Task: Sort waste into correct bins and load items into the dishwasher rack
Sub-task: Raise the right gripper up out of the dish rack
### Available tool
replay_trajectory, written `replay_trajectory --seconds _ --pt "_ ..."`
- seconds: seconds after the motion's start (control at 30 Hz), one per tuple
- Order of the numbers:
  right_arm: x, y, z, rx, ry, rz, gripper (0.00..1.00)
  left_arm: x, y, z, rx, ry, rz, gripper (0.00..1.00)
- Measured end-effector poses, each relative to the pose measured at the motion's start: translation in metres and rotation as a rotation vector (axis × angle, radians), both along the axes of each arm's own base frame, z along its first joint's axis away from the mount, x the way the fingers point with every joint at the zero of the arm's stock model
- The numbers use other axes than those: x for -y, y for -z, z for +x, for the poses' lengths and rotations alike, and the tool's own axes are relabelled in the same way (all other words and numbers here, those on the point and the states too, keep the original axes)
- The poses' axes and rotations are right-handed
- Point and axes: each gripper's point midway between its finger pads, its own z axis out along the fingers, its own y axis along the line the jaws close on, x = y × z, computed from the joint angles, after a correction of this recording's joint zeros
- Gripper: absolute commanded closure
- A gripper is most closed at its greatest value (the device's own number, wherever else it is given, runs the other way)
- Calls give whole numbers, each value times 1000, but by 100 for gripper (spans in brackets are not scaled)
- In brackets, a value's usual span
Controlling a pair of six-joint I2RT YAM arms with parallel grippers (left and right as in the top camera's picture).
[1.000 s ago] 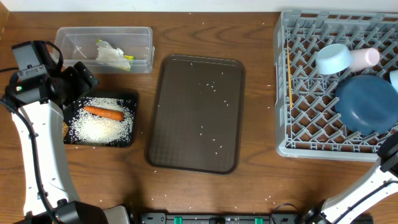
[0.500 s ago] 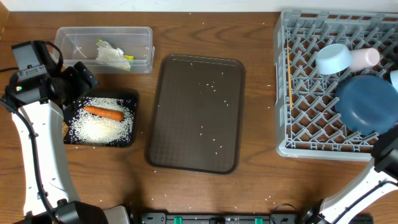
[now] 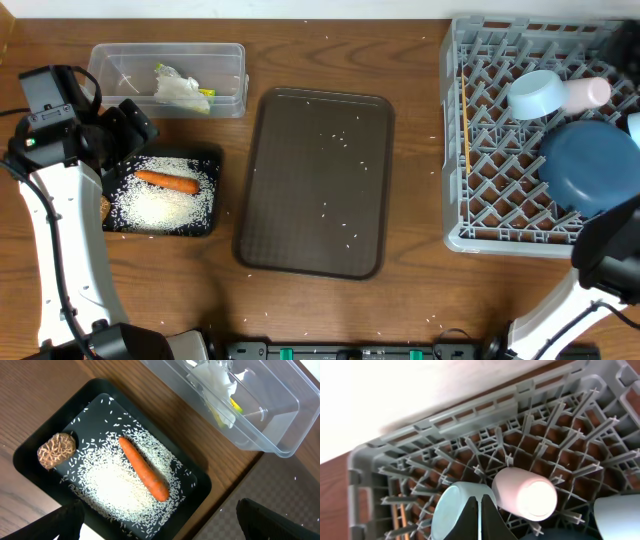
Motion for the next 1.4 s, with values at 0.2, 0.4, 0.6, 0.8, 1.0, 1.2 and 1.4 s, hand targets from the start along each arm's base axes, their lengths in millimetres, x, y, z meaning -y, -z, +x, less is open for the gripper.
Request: replay_trajectory --seconds 0.2,0.4,0.6,0.8,1.0,1.2,1.4 --pt "-2 28 8 -70 100 -41 99 0 0 0 0 0 0 2" --pt "4 71 7 -153 154 9 99 0 0 0 0 0 0 2" --pt "-39 70 19 -117 -5 146 99 0 0 0 0 0 0 2" --pt "-109 39 16 -98 -165 207 99 0 0 0 0 0 0 2" --pt "-193 -16 -31 -130 -321 213 99 0 0 0 -1 0 0 2" --pt "-231 -17 -90 -303 -377 217 99 0 0 0 0 0 0 2" --pt "-274 0 -128 -466 -466 196 98 0 0 0 0 0 0 2"
